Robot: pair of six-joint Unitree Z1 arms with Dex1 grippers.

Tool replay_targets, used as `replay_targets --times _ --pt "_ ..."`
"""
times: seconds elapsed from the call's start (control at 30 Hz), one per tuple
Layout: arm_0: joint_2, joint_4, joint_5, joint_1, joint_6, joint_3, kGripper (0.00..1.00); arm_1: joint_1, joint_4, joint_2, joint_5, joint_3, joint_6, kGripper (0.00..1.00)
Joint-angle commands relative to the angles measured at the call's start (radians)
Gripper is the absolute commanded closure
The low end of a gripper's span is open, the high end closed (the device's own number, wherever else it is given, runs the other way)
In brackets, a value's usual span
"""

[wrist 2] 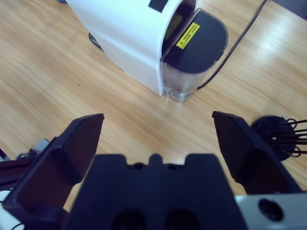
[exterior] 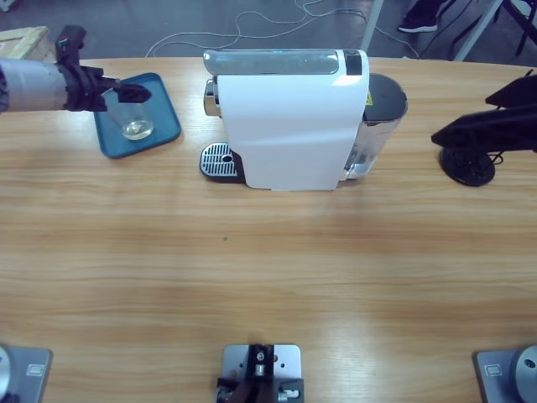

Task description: Pour coffee

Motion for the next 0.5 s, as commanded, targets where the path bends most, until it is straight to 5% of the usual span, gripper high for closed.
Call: replay_targets --times 0.03,0.5 --pt "0.044 -0.007 0.013 -0.006 -0.003 0.039 0.023 0.009 -0.019 -0.040 -0.005 0.061 0.010 0.000" --pt "-0.262 0.074 0.108 -0.039 -0.004 0.119 0.023 0.010 -0.049 -0.047 0.009 0.082 0.016 0.000"
